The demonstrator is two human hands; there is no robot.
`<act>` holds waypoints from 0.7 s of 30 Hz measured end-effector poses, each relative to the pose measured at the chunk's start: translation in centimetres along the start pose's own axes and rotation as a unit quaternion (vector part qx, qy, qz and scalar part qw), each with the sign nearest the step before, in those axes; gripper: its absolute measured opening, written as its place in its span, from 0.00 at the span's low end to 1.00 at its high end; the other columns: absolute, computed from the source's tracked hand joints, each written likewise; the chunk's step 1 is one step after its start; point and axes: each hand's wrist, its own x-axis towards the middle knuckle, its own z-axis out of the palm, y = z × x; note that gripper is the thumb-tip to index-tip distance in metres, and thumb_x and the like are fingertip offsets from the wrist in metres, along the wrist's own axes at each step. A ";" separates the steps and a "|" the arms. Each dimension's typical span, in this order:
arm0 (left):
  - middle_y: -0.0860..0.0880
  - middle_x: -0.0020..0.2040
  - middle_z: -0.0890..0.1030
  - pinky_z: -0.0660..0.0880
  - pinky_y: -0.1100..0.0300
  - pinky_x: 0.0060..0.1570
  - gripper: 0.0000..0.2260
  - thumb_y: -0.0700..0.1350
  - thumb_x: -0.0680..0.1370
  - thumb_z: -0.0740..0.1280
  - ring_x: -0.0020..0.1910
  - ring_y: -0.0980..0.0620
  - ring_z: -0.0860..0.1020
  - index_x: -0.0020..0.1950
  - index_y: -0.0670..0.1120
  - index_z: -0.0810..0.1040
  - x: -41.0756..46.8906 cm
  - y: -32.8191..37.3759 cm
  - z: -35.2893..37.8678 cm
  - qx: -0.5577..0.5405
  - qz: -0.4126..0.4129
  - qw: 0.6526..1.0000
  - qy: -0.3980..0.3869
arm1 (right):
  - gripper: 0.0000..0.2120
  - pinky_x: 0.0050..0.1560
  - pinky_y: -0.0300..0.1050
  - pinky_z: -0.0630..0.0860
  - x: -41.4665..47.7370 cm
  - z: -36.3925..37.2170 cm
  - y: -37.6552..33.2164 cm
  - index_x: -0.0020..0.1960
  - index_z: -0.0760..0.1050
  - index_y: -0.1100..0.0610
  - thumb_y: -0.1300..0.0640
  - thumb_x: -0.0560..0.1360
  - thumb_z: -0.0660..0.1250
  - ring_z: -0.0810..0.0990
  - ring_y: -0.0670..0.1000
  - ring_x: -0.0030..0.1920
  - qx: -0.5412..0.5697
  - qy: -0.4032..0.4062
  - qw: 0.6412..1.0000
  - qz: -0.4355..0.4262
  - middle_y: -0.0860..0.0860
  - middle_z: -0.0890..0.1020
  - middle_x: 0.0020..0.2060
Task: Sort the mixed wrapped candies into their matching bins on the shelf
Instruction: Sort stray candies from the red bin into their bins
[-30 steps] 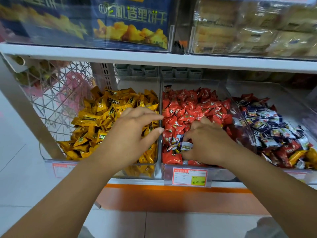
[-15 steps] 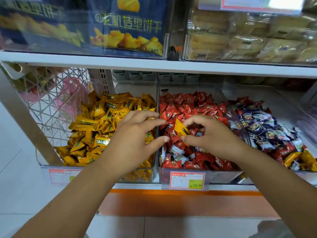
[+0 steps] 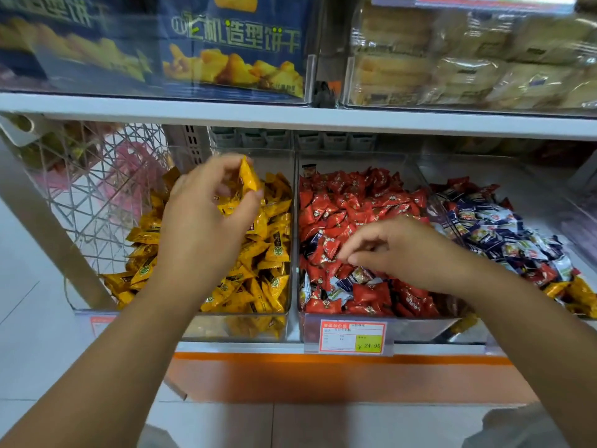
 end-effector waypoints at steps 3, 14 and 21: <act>0.50 0.71 0.68 0.61 0.53 0.66 0.27 0.45 0.77 0.68 0.69 0.47 0.62 0.75 0.55 0.64 -0.5 -1.2 0.3 0.161 -0.037 0.983 -0.085 | 0.09 0.55 0.36 0.72 0.4 1.0 0.8 0.54 0.81 0.44 0.55 0.76 0.68 0.75 0.36 0.53 -0.119 -0.064 0.991 -0.011 0.37 0.79 0.52; 0.67 0.75 0.52 0.49 0.65 0.69 0.35 0.71 0.74 0.56 0.75 0.60 0.52 0.77 0.60 0.52 -3.2 -1.1 1.0 0.156 0.091 0.940 -0.289 | 0.14 0.54 0.38 0.70 0.9 1.3 0.5 0.59 0.76 0.43 0.59 0.79 0.63 0.72 0.42 0.54 -0.162 -0.071 0.984 0.001 0.42 0.70 0.54; 0.65 0.76 0.53 0.54 0.57 0.74 0.34 0.70 0.74 0.55 0.75 0.59 0.53 0.76 0.64 0.45 -3.8 -1.3 1.0 0.142 0.068 0.939 -0.306 | 0.14 0.45 0.34 0.67 0.7 3.1 0.2 0.66 0.68 0.45 0.55 0.82 0.58 0.71 0.40 0.49 -0.153 -0.174 0.972 0.038 0.44 0.70 0.62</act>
